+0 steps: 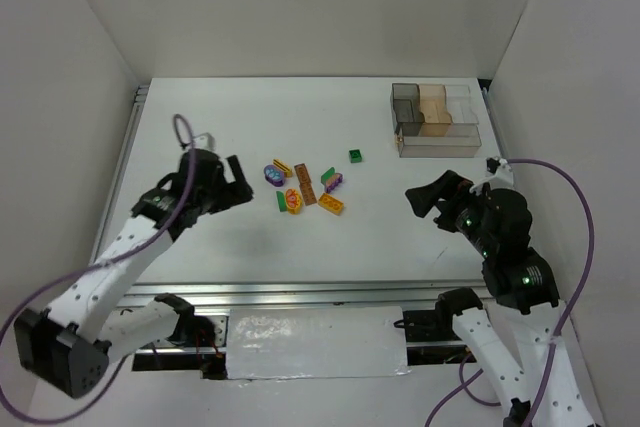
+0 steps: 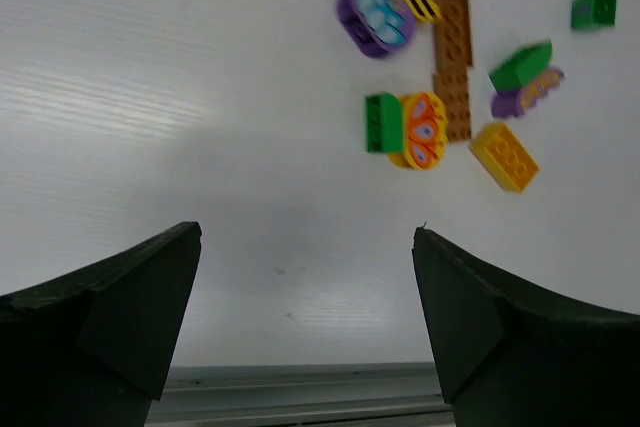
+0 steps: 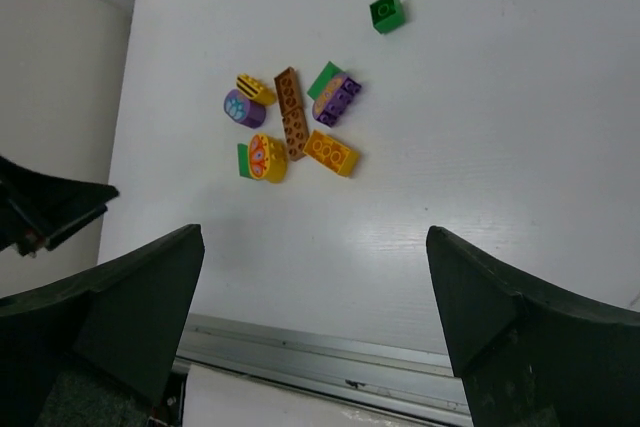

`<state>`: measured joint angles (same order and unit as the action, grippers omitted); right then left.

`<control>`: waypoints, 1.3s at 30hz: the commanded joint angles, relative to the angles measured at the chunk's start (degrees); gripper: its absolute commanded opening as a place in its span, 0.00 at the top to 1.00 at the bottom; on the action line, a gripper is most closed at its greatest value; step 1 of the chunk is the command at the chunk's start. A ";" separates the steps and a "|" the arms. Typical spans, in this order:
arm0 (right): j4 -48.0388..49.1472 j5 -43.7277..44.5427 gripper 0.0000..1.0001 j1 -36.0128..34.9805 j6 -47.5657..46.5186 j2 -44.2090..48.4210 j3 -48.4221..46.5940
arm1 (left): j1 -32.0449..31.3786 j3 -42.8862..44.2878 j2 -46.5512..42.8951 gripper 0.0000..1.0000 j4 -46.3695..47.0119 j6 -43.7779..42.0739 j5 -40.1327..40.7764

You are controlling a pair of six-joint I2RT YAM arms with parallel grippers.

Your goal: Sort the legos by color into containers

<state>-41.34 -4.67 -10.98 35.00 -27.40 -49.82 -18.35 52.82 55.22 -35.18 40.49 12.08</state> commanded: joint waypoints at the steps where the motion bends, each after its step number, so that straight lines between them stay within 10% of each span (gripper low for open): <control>1: 0.03 -3.67 0.01 0.17 -0.73 -3.97 -0.19 | -13.34 3.50 11.08 0.00 3.80 8.46 6.27; 12: 0.74 -9.30 0.00 -0.53 -1.96 -2.66 1.22 | -21.99 16.25 40.29 0.02 4.33 12.60 15.69; 39: 3.81 -12.73 0.01 -1.23 -2.40 -2.92 4.30 | -22.09 22.42 55.34 0.09 5.29 11.02 20.71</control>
<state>-40.25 -16.12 -11.60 33.52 -30.17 -45.58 -41.28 74.91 110.08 -31.73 52.51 31.70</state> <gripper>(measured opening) 0.994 0.911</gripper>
